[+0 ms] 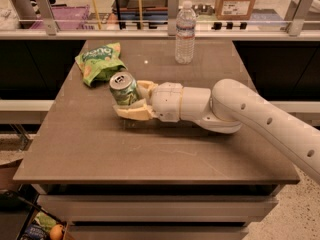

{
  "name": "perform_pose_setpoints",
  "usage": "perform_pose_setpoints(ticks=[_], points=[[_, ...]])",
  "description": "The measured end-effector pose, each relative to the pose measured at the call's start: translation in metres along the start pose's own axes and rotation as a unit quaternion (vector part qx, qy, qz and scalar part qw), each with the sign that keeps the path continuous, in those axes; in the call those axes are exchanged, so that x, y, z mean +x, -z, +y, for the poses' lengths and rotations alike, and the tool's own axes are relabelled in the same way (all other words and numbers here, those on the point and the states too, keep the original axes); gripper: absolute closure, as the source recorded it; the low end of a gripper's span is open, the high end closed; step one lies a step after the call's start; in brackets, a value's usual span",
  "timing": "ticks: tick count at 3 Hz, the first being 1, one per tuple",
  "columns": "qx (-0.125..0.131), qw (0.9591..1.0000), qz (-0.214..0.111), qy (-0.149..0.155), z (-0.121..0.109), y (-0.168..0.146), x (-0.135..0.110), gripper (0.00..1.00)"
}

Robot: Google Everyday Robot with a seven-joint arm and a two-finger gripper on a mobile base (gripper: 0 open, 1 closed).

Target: Place green can upright

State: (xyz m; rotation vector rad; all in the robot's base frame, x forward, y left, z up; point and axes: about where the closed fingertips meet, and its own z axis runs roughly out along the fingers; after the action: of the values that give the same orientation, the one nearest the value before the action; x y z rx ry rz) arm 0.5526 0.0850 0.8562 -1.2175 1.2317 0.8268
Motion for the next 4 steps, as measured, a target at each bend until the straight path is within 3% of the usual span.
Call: perform_pose_setpoints(ticks=[1,4], points=[[-0.002,1.0000,-0.001,0.000,0.0011,-0.0017,-0.0009,0.75],[-0.008,1.0000,-0.002,0.002,0.0049,-0.0073,-0.0037,0.04]])
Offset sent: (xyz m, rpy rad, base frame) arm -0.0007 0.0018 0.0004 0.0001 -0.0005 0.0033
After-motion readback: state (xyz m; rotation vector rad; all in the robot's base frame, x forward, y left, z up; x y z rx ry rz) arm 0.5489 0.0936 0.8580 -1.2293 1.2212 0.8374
